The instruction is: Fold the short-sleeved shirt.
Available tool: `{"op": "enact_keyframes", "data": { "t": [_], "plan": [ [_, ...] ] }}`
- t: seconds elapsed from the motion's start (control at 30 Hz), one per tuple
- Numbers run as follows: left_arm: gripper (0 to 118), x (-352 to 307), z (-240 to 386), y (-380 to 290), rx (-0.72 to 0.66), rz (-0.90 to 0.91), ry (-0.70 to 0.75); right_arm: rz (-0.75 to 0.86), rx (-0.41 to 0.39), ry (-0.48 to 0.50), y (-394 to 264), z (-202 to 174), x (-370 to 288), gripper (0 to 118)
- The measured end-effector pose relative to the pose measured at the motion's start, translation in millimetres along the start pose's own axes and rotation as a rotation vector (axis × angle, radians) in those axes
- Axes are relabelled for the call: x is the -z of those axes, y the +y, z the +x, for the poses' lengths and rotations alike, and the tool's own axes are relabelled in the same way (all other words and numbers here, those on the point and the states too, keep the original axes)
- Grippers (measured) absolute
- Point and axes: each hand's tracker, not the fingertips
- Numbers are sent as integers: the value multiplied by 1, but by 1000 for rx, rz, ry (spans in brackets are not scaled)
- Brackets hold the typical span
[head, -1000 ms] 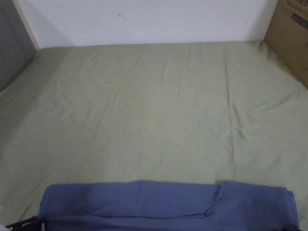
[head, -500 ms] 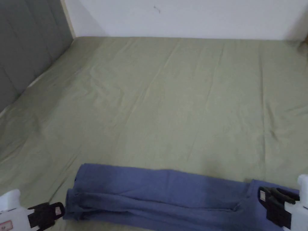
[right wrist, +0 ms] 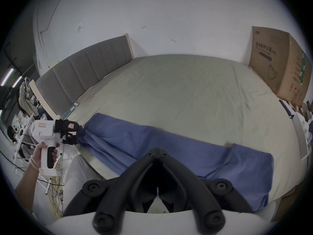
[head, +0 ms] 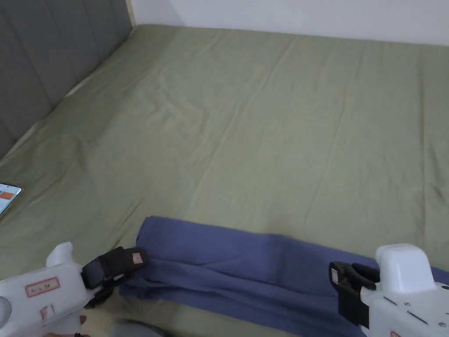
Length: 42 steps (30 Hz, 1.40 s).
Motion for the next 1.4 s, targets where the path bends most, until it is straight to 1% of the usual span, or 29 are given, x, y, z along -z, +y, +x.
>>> {"op": "enact_keyframes", "data": {
  "t": [0.1, 0.2, 0.27, 0.3, 0.37, 0.4, 0.43, 0.47, 0.5, 0.53, 0.6, 0.63, 0.7, 0.73, 0.8, 0.9, 0.93, 0.97, 1.03, 1.1, 1.2, 1.23, 1.3, 1.37, 1.4],
  "plan": [
    [114, 1, -1, 2, -100, 6, -87, -21, -9, 5, -2, -2, 5, 0],
    [112, 7, 2, 1, -122, -21, -188, -39, -26, -5, -5, 0, 9, 0],
    [98, 18, 2, -3, -132, -38, -188, -53, -20, -4, -9, 5, 10, 0],
    [85, 22, 2, -4, -128, -40, -180, -59, -14, -7, -10, 8, 11, 0],
    [16, 27, -8, -7, -156, -42, -145, -64, 3, -9, -12, 8, 9, 0],
    [10, 31, -13, -8, -222, -68, -103, -65, 12, -11, -13, 11, 7, 0],
    [9, 34, -14, -13, -257, -93, -88, -64, 23, -12, -14, 15, 6, 0],
    [9, 31, -13, -13, -214, -81, -116, -63, 29, -17, -14, 18, 4, 0],
    [9, 23, 2, -16, -140, -49, -84, -60, 37, -35, -11, 6, -3, 0],
    [9, 20, 13, -15, -88, -49, -49, -52, 46, -51, -12, 9, -7, 0],
    [9, 11, 46, -17, -27, -48, 8, -42, 75, -65, -13, 17, -14, 0],
    [9, 7, 63, -16, 35, -28, 45, -37, 93, -66, -16, 30, -18, 0],
    [9, 1, 99, -15, 139, 16, 71, -20, 126, -88, -18, 40, -26, 0],
    [9, 3, 95, 0, 203, 27, 95, -9, 140, -100, -20, 44, -32, 0],
    [9, 4, 136, -4, 333, 40, 91, 11, 179, -119, -24, 52, -43, 0],
    [9, 19, 209, -28, 614, 14, 159, 23, 237, -126, -34, 64, -60, 0],
    [9, 28, 232, -41, 701, -18, 162, 27, 250, -130, -38, 68, -65, 0],
    [9, 36, 250, -53, 768, -42, 151, 30, 262, -138, -43, 72, -70, 0],
    [9, 60, 287, -89, 889, -98, 71, 38, 295, -152, -53, 84, -82, 0],
    [9, 91, 305, -121, 944, -186, 5, 46, 343, -163, -61, 94, -89, 0],
    [9, 139, 313, -162, 995, -371, -35, 72, 420, -177, -71, 114, -98, 0],
    [9, 155, 312, -177, 984, -418, -21, 78, 451, -189, -74, 119, -102, 0],
    [9, 175, 309, -194, 991, -465, 13, 96, 470, -195, -81, 132, -108, 0],
    [12, 184, 305, -206, 1008, -462, 29, 108, 481, -202, -85, 137, -114, 0],
    [20, 186, 303, -208, 1007, -461, 29, 110, 483, -207, -87, 141, -115, 0]
  ]
}}
